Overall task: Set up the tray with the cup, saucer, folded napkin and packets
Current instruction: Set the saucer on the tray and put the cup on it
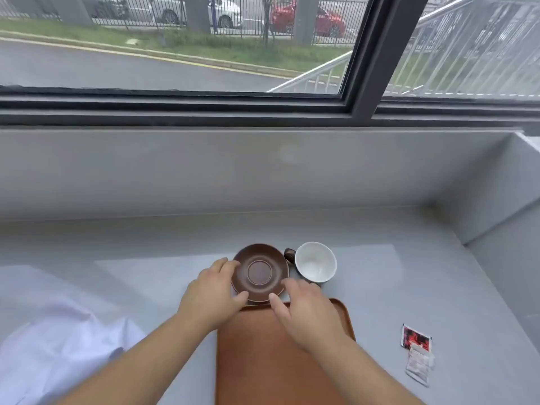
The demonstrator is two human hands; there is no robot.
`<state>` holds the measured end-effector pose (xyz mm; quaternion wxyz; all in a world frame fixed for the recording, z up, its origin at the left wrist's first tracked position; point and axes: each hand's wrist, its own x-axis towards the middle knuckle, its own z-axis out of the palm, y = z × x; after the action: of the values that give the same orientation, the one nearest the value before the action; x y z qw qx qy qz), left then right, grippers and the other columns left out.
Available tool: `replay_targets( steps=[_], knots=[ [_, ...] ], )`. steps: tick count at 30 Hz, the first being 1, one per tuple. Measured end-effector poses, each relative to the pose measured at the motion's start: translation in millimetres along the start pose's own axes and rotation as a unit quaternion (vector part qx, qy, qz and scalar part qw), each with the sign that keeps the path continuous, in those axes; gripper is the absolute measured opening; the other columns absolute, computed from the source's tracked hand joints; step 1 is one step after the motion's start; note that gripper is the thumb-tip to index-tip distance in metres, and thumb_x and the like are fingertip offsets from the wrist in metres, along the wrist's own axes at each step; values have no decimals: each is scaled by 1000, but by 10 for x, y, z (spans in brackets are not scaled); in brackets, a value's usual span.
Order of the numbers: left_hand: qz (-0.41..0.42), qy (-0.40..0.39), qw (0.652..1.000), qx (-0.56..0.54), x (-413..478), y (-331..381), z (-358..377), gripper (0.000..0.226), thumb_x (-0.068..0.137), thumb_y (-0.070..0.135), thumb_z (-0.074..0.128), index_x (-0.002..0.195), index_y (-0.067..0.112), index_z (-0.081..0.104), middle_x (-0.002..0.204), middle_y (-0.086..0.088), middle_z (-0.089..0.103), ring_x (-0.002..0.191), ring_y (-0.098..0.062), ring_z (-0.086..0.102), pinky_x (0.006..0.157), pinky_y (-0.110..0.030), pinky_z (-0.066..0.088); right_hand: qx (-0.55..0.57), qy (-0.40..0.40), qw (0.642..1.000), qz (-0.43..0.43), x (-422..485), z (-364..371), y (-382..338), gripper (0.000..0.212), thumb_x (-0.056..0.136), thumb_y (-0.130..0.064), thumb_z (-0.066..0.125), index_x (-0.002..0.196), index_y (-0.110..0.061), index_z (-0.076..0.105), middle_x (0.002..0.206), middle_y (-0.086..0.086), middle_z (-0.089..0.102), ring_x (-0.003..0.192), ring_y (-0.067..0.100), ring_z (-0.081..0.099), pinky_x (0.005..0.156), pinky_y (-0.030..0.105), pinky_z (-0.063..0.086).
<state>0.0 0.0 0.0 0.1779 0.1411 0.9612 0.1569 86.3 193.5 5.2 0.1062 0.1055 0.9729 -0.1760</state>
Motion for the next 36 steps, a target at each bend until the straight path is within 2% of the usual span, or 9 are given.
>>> replay_targets(
  steps=[4,10,13,15,18,26,28,32,36],
  knots=[
    [-65,-19,990,-127,245,-38,171,85,86,53,66,159,34,27,172,4,22,153,-20,31,117,-41,38,62,-14,998,19,215,200,130,57,98,-62,37,142,-28,45,134,-4,57,122,22,51,91,39,49],
    [-133,-3,961,-243,571,-42,388,89,86,51,70,160,31,26,159,5,48,138,-21,53,99,-34,44,125,-31,992,18,445,352,180,58,100,-57,43,148,-25,39,141,-1,53,128,21,48,99,35,44],
    [-165,-5,955,-245,662,-52,459,87,88,48,71,160,23,29,157,-1,51,139,-24,52,104,-37,45,147,-29,988,24,500,395,143,57,99,-54,46,148,-27,39,138,0,53,126,20,49,98,35,43],
    [-174,-9,960,-220,686,-54,464,78,90,44,70,156,18,38,152,-3,56,132,-24,57,100,-36,47,162,-26,986,36,518,415,108,56,100,-53,47,148,-25,39,137,2,53,123,20,51,100,35,43],
    [-159,6,971,-179,655,-81,423,37,90,33,69,124,20,64,121,-1,72,95,-19,64,79,-34,51,176,-24,983,55,523,409,45,57,102,-47,47,151,-20,37,141,9,49,129,26,48,104,36,39],
    [-171,-24,946,-275,255,-201,293,8,94,29,67,97,28,60,85,-3,73,75,-25,76,76,-50,66,280,-3,955,96,297,270,24,59,99,-24,54,155,-21,33,154,0,40,135,19,48,101,29,40],
    [-167,-46,940,-293,92,-159,314,9,94,31,68,94,26,60,82,-3,74,72,-26,77,75,-52,66,310,-14,941,133,200,246,107,52,96,-19,56,147,-20,46,142,-5,54,129,18,55,97,28,44],
    [-156,-89,939,-293,-192,-68,446,17,92,38,69,89,24,61,80,-1,74,72,-24,74,68,-47,64,308,-23,935,175,-7,275,374,5,91,-24,60,94,-26,64,86,-8,69,79,14,65,68,30,51],
    [-123,-124,943,-285,-387,19,656,15,91,38,71,89,26,64,83,1,76,73,-16,75,77,-42,62,283,-37,944,164,-239,368,621,7,95,-32,62,88,-32,61,77,-10,67,63,2,63,56,24,48]
  ],
)
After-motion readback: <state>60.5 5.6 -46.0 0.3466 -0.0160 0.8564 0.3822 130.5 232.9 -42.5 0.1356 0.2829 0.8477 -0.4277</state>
